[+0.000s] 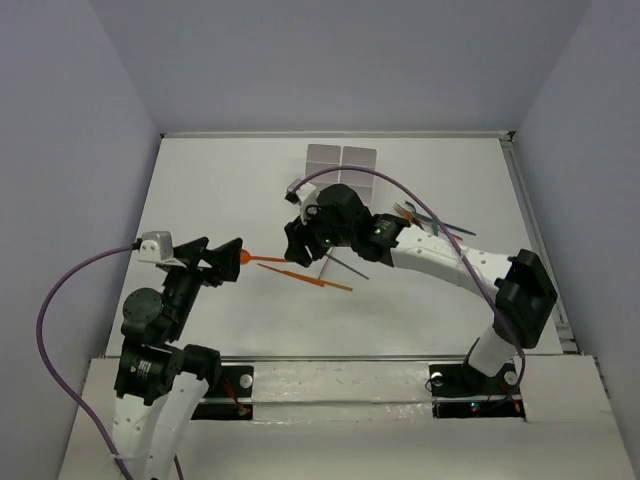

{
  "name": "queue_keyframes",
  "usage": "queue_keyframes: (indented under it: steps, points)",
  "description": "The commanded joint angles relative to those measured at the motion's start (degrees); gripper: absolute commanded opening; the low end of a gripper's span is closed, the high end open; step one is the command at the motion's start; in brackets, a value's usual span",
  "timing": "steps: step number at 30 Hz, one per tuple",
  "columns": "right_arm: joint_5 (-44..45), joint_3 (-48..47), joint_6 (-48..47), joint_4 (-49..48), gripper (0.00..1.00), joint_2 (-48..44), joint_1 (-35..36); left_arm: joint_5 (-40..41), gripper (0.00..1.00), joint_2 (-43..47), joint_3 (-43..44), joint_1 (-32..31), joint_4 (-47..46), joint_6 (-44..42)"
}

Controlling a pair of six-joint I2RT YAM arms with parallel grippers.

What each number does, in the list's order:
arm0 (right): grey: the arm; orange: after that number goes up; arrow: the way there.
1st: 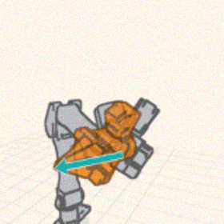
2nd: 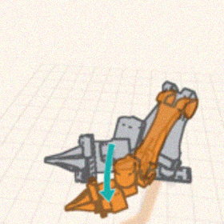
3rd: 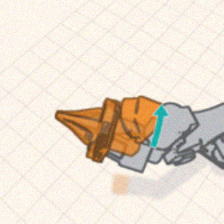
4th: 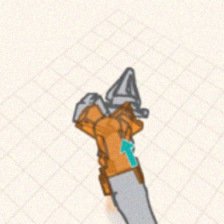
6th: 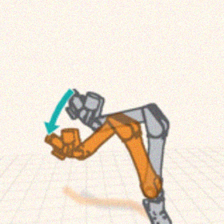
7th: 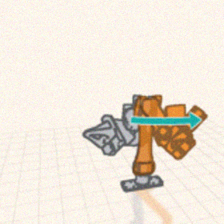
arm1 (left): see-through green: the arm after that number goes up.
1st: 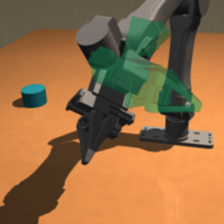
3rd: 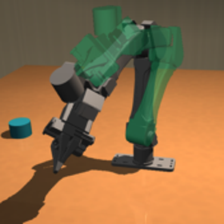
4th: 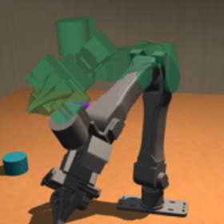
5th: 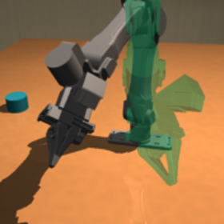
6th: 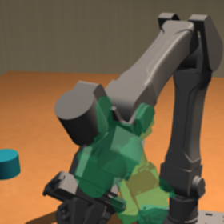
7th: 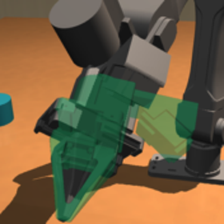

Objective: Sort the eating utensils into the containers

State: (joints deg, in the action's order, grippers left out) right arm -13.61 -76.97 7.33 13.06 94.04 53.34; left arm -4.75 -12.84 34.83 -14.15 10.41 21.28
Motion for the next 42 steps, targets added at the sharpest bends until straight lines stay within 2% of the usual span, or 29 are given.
queue_keyframes:
  steps: [1, 4, 18, 21, 31, 42]
  points:
    - [1.57, -5.64, -3.02, -0.49, 0.58, 2.72, -0.17, 6.49, 0.99, 1.06, 3.58, 0.71, -0.40, -0.45]
    - [0.60, -8.37, -3.64, -0.58, 0.57, 6.50, -0.17, 8.79, 0.99, 0.89, 3.84, 0.71, 0.66, 0.08]
    - [1.92, -26.82, -6.63, 4.96, 0.48, 27.58, 0.36, 9.15, 0.99, 0.27, 3.05, 0.71, 0.57, 1.22]
    - [2.79, -30.59, -9.70, 6.71, 0.47, 31.45, 1.67, 9.06, 0.99, 0.36, 3.05, 0.71, 0.48, 1.31]
    - [6.40, -42.02, -13.48, 11.90, 0.47, 41.30, 2.73, 9.24, 0.99, 0.62, 3.05, 0.71, 0.48, 1.40]
    - [8.86, -47.65, -14.63, 14.18, 0.47, 48.51, 2.73, 9.76, 0.99, 0.71, 3.14, 0.71, 0.66, 1.66]
